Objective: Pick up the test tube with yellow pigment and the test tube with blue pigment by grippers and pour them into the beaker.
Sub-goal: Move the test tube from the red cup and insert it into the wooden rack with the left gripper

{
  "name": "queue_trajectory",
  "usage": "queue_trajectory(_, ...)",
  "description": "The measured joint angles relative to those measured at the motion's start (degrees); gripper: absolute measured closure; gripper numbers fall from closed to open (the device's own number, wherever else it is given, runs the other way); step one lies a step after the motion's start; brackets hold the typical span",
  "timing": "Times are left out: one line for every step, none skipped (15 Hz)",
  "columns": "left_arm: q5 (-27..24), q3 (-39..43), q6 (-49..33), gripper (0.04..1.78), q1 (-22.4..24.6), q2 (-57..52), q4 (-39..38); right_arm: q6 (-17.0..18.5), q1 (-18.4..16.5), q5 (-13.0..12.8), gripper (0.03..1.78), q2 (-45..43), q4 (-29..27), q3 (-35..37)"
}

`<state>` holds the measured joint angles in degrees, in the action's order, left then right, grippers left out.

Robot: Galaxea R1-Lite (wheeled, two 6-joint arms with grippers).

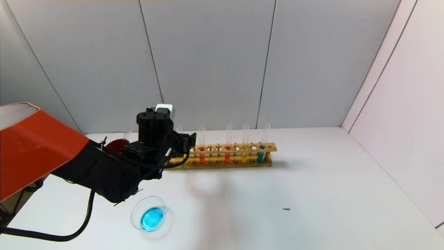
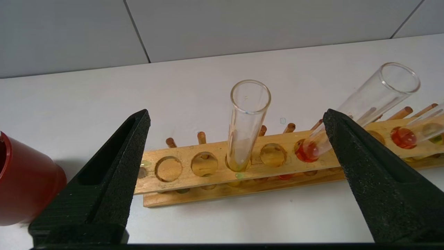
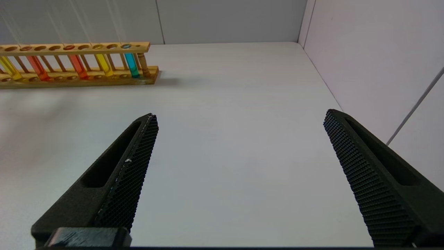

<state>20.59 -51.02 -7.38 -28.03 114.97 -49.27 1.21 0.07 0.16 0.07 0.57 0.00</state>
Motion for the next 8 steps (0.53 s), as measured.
queue_trajectory(0.0,-0.7,0.1,0.07,0.2,0.5,0.2,0.0,0.0,0.0,0.07,0.0,0.0,0.0)
queue_trajectory(0.0,-1.2,0.2,0.07,0.6,0.9,0.2,0.0,0.0,0.0,0.07,0.0,0.0,0.0)
queue_trajectory(0.0,-1.6,0.3,0.07,1.0,1.3,0.4,0.0,0.0,0.0,0.07,0.0,0.0,0.0)
queue_trajectory(0.0,-2.0,0.3,0.07,1.2,1.8,0.2,0.0,0.0,0.0,0.07,0.0,0.0,0.0)
queue_trajectory(0.0,-2.5,0.4,0.07,1.6,2.2,0.2,0.0,0.0,0.0,0.07,0.0,0.0,0.0)
queue_trajectory(-0.1,-2.8,0.5,0.07,2.0,2.5,0.3,0.0,0.0,0.0,0.07,0.0,0.0,0.0)
queue_trajectory(-0.1,-3.0,0.5,0.07,2.3,2.8,0.3,0.0,0.0,0.0,0.07,0.0,0.0,0.0)
queue_trajectory(-0.1,-3.1,0.4,0.07,2.3,3.0,0.2,0.0,0.0,0.0,0.07,0.0,0.0,0.0)
